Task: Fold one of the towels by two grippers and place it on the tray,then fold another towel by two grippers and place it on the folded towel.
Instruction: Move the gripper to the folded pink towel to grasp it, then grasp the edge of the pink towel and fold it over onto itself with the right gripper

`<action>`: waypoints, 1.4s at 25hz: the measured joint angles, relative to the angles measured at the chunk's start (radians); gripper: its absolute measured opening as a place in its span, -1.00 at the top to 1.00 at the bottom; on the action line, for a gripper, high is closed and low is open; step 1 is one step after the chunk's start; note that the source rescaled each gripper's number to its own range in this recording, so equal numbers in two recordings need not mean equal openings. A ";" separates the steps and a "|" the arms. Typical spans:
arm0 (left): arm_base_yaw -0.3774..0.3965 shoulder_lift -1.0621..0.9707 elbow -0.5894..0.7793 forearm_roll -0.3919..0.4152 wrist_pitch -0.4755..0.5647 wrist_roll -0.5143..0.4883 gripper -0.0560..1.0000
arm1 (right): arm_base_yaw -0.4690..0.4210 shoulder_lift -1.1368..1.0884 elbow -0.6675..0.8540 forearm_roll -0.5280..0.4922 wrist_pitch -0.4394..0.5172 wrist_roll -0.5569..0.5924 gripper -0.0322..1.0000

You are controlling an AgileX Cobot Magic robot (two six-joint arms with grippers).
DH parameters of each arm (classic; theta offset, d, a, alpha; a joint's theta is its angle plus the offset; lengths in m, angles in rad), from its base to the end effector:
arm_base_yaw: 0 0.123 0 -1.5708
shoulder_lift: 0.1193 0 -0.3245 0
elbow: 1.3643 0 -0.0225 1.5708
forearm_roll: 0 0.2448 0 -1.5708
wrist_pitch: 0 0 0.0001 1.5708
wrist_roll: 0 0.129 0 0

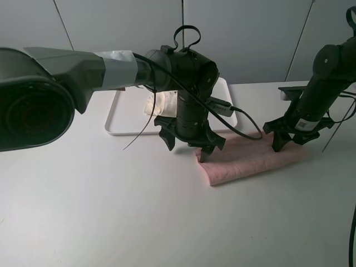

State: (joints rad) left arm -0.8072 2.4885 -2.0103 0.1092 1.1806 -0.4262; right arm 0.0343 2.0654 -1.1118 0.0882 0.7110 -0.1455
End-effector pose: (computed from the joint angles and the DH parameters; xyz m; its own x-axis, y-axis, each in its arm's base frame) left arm 0.3651 -0.3625 0.0873 -0.9106 0.4115 -0.0390 0.4067 0.9088 0.0929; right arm 0.3614 0.0198 0.0875 -0.9936 -0.1125 0.0002 -0.1123 0.9920 0.0577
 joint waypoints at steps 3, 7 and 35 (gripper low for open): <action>0.000 0.000 0.000 0.000 0.000 0.000 -0.96 | 0.006 0.001 0.000 0.041 0.013 -0.012 0.50; 0.002 0.000 0.000 0.000 0.000 0.000 -0.96 | 0.006 0.001 -0.001 0.085 0.022 -0.100 0.80; 0.004 0.000 0.000 0.000 0.000 0.029 -0.96 | -0.003 -0.196 0.020 0.298 0.213 -0.180 0.80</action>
State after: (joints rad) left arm -0.8036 2.4885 -2.0103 0.1092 1.1806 -0.3971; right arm 0.0317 1.8693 -1.0918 0.3860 0.9240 -0.3251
